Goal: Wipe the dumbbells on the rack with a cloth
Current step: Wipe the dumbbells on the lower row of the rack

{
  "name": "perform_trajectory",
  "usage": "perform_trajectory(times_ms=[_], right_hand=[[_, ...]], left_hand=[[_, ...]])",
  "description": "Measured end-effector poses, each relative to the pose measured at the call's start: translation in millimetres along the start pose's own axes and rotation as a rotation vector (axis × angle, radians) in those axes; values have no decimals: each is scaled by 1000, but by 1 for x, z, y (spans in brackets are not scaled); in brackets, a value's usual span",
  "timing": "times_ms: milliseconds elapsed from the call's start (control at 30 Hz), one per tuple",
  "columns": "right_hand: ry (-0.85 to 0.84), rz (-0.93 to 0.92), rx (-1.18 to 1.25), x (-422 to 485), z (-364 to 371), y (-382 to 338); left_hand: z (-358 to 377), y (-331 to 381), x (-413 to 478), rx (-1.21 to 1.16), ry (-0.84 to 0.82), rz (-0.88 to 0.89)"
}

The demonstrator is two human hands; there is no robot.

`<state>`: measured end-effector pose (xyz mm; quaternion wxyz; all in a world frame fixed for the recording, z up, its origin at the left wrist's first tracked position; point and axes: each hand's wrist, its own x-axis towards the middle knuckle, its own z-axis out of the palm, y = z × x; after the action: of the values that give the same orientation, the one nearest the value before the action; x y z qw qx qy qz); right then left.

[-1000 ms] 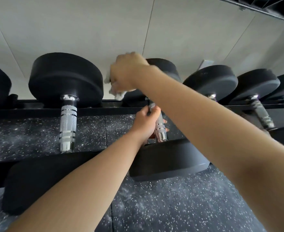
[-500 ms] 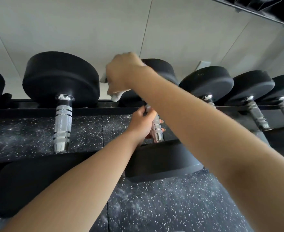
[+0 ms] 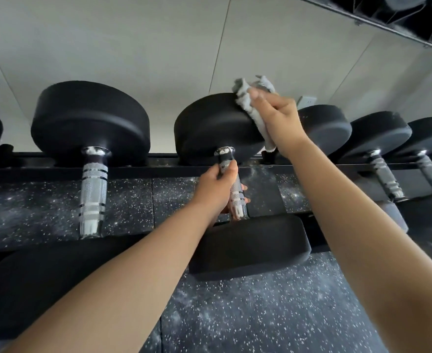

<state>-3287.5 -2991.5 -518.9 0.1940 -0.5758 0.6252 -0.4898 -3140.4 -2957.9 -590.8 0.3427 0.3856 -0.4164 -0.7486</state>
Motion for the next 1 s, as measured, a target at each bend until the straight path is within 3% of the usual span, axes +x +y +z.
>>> perform_trajectory(times_ms=[100,167,267,333,500,633,700,867,933,1000], right_hand=[[81,151,84,3,-2,5],[78,108,13,9,11,-11],[-70,-129,-456,14,38,-45],[-133,-152,-591,18,42,-49],[96,56,-52,13,18,-16],[257,438,184,-3,5,21],[280,522,202,-2,4,13],[277,123,-287,5,31,-26],[284,61,-308,3,34,-22],[314,119,-238,4,24,-6]], left_hand=[[0,-1,0,10,-5,14],[-1,-1,1,19,-8,23],[-2,-1,2,21,-24,16],[-3,0,1,26,-35,6],[-3,1,-1,26,-26,-11],[-1,0,0,9,-10,-4],[-1,-1,1,8,-4,13],[-1,-2,2,16,-14,27],[-1,-1,1,11,-17,17],[0,-1,1,7,-16,11]])
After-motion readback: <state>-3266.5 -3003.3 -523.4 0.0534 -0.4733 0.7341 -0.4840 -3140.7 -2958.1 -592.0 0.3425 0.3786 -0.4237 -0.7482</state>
